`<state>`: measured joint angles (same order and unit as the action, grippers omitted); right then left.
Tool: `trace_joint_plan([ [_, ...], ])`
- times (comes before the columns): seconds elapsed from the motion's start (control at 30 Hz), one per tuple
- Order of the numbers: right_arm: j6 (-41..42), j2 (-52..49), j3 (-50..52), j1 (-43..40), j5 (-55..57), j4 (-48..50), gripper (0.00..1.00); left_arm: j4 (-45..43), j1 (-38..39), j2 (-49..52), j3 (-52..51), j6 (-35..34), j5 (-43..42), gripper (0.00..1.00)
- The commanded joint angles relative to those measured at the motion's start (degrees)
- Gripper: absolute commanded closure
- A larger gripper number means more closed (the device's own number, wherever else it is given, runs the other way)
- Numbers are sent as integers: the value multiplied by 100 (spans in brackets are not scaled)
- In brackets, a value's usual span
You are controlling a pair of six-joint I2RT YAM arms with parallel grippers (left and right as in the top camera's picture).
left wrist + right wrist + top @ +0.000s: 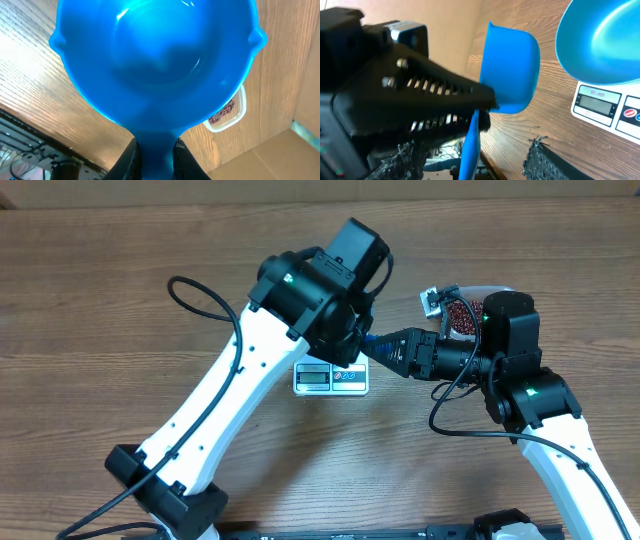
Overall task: Scoop item into bowl and weigh 150g on scale
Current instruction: 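Grasp the scoop handle with the right gripper from the left gripper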
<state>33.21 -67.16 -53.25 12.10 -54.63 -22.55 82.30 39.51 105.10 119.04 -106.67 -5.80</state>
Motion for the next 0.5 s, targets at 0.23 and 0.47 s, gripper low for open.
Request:
trace_joint_plan([
  [0.23, -22, 11, -136, 37, 127, 22, 48, -4, 122, -20, 122, -219, 15, 96],
  [0.47, -20, 11, -136, 37, 131, 50, 53, -4, 190, -20, 122, -219, 24, 96],
])
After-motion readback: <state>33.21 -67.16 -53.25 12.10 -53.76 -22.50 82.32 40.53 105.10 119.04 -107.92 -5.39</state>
